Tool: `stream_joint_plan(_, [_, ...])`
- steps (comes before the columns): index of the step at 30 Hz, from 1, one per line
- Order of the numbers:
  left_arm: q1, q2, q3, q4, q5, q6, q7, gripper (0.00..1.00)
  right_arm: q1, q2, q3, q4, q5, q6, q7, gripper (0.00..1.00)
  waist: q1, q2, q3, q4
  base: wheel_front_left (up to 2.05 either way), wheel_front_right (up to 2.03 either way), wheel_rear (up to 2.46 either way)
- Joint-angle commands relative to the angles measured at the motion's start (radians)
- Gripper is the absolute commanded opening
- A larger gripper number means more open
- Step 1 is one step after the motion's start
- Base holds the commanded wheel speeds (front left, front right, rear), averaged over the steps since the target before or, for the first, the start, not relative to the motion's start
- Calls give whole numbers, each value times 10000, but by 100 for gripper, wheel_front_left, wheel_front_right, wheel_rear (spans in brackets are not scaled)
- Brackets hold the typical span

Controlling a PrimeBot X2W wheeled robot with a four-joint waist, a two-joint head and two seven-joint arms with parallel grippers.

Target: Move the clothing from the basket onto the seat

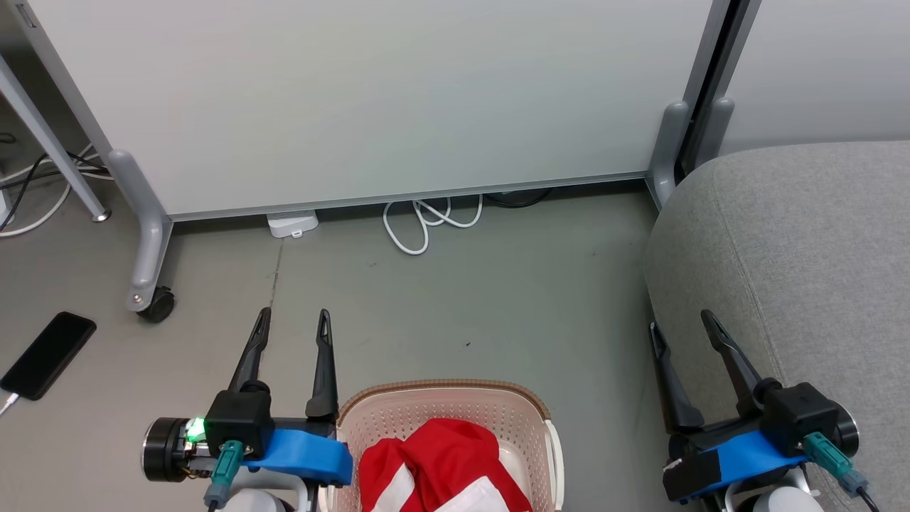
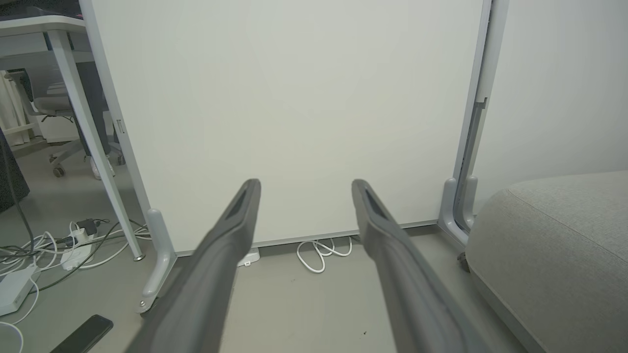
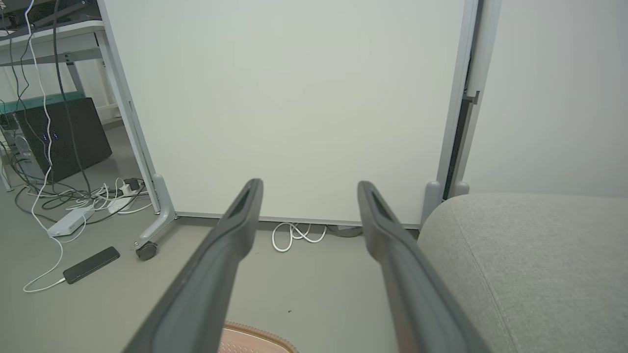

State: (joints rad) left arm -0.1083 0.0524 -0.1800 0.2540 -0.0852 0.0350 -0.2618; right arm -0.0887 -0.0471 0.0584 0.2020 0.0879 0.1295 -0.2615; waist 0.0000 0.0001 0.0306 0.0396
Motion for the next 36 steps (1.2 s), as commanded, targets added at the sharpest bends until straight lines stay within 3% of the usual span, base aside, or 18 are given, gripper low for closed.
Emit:
stream_joint_plan(1, [-113,-3,3,32,14,-38,-49,100,-83,-58,19,30,-14,22,-55,100,0,-1,-2,-5,0,0,0])
stream_joint_plan(22, [-152,-22,3,116,-166,-110,-49,100,-47,-57,31,41,98,22,-51,100,0,-1,9,-19,0,0,0])
stream_joint_plan(36, [-1283,118,-237,854,383,-964,-39,100,-426,-53,26,-192,23,22,-49,100,0,-1,706,-283,0,0,0])
